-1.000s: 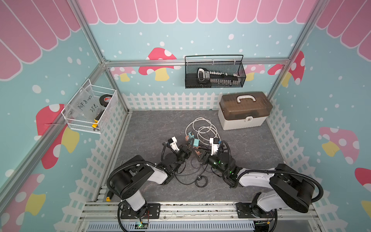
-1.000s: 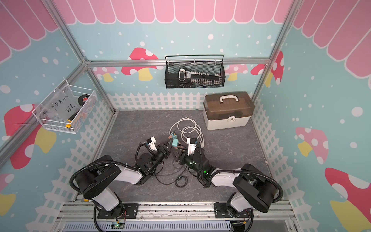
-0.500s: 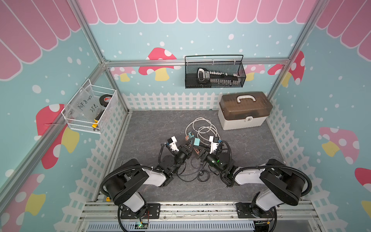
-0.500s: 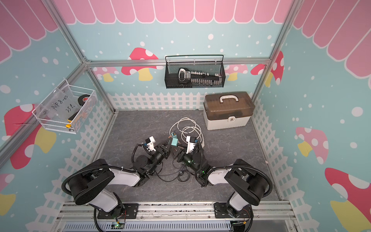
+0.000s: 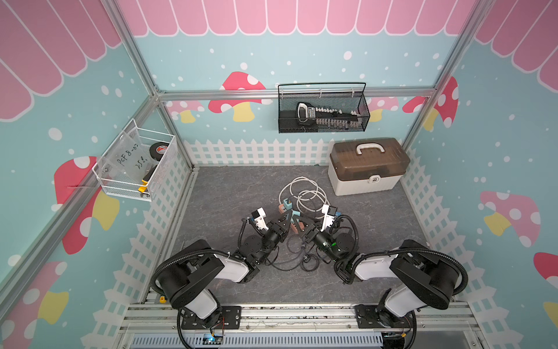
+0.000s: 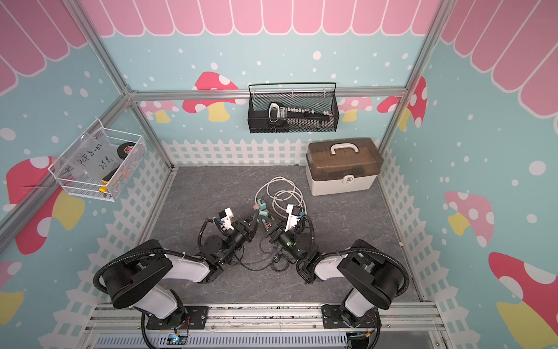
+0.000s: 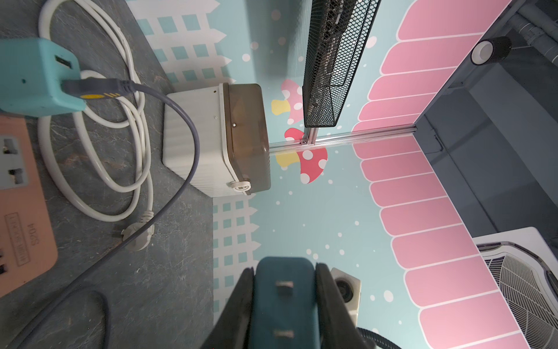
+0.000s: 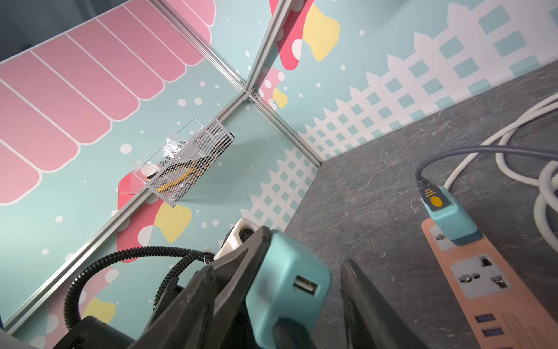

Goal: Charge mp3
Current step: Place the MP3 player at the center of the board.

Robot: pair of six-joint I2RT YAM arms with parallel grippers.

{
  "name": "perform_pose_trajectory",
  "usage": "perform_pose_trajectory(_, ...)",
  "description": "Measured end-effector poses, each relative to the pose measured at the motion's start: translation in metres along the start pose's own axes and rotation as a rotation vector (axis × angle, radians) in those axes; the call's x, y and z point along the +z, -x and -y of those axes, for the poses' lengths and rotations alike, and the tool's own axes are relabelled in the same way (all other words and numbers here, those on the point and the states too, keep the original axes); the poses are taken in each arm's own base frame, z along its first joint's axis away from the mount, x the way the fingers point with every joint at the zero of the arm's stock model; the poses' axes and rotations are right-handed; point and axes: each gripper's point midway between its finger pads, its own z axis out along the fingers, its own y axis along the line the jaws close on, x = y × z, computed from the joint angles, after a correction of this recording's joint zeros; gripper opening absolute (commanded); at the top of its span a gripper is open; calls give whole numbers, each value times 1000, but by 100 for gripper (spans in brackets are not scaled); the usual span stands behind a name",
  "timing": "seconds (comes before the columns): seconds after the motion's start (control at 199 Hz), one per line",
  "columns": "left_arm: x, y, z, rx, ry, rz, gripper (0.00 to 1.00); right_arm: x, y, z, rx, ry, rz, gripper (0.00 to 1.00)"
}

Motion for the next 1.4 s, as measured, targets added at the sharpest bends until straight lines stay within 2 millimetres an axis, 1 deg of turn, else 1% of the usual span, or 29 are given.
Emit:
perform_pose_trajectory(0.045, 0, 0, 0, -1, 0, 0, 0, 1, 1, -2, -2, 6, 0, 55)
perform_pose_trajectory(0.09, 0, 0, 2, -5, -6, 1, 0, 3, 2, -2, 3, 7, 2, 47)
perform_pose_trajectory(0.12, 0, 0, 3, -8, -10, 1, 0, 4, 3, -1, 6, 4, 4, 44)
perform_pose_trajectory(0.326, 0, 4, 1, -11, -3, 24, 0, 13, -6, 7, 38, -3, -16, 43)
perform_pose_trajectory(0.482, 0, 7, 3, -12, -7, 36, 0, 15, -4, 4, 53, 8, -13, 37)
perform_pose_trajectory(0.562, 0, 7, 5, -13, -12, 38, 0, 16, -4, 3, 57, 14, -12, 28)
perform_pose_trajectory(0.718, 0, 7, 6, -14, -14, 38, 13, 17, -5, 2, 66, 20, -19, 13)
perform_pose_trajectory(0.793, 1, 8, 8, -15, -19, 41, 18, 18, -3, 0, 68, 27, -17, 0)
perform_pose_trajectory(0.903, 3, 8, 11, -14, -28, 42, 24, 19, 0, -2, 67, 36, -10, 0)
perform_pose_trajectory(1.024, 3, 8, 11, -4, -29, 39, 35, 19, 0, -3, 69, 43, -9, 0)
perform_pose_trajectory(1.079, 3, 5, 11, -3, -27, 25, 38, 19, 1, -6, 71, 56, -7, 0)
perform_pose_trajectory(1.129, 3, 1, 10, -4, -24, 7, 43, 19, 3, -9, 73, 67, -5, 0)
perform_pose_trajectory(1.264, 3, -5, 9, -2, -21, -26, 44, 19, 6, -11, 78, 79, -1, 0)
perform_pose_trajectory(1.405, 3, -9, 10, -3, -23, -45, 44, 19, 10, -9, 87, 77, 4, 0)
